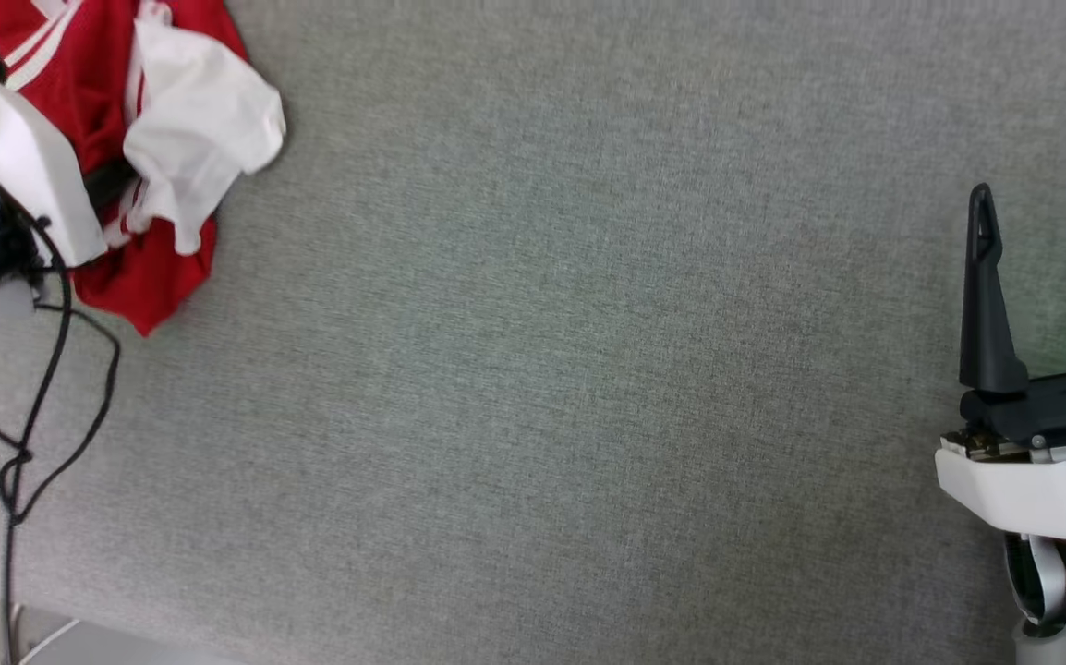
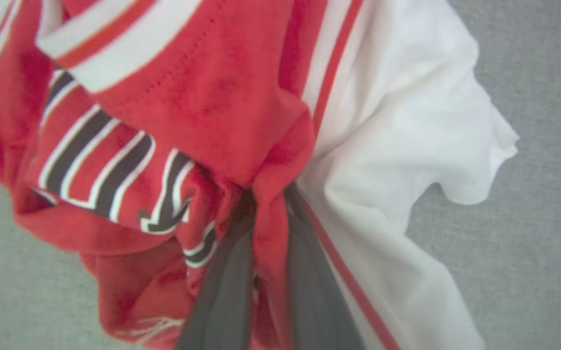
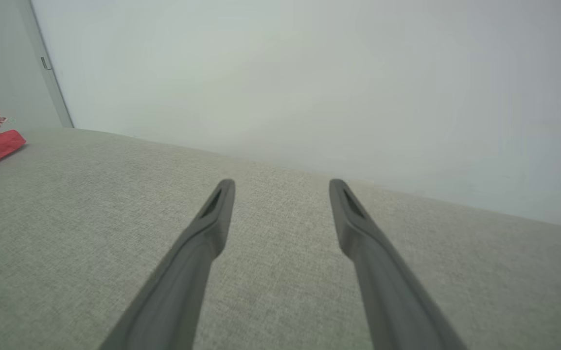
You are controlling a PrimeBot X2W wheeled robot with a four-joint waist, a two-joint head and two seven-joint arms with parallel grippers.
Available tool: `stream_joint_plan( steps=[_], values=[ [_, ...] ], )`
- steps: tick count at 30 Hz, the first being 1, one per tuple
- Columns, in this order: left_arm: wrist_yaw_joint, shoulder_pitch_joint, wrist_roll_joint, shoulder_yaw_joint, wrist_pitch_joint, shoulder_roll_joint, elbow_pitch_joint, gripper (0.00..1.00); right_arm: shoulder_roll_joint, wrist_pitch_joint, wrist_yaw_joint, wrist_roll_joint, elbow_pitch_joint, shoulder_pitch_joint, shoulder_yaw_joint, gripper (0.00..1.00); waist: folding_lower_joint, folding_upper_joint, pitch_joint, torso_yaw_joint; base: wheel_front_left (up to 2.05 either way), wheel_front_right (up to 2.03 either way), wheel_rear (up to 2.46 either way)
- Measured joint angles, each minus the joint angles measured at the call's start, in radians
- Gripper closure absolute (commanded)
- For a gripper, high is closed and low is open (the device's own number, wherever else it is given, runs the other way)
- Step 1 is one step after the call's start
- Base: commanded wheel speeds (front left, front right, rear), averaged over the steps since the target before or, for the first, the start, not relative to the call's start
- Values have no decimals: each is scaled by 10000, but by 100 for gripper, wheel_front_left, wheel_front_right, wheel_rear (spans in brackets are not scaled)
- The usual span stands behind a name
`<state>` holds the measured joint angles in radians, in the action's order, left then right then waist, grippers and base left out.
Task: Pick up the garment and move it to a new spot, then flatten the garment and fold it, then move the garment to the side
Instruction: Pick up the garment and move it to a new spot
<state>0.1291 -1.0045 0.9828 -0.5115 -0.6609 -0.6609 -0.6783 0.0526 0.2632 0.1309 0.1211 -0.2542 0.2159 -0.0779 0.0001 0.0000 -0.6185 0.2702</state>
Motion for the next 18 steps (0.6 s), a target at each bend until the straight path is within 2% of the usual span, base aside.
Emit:
stream_joint_plan(
  steps=[9, 18],
  values=[
    [-2, -523, 84, -974, 853, -1108, 1375, 100, -13, 0, 0, -399, 382, -344, 67, 0, 0, 0, 1293, 22, 0, 0, 0],
    [-2, -1087, -27, -2186, 727, -1511, 3453, 100, -13, 0, 0, -1041, 683, -782, 12, 0, -1, 0, 2560, -99, 0, 0, 0]
  ],
)
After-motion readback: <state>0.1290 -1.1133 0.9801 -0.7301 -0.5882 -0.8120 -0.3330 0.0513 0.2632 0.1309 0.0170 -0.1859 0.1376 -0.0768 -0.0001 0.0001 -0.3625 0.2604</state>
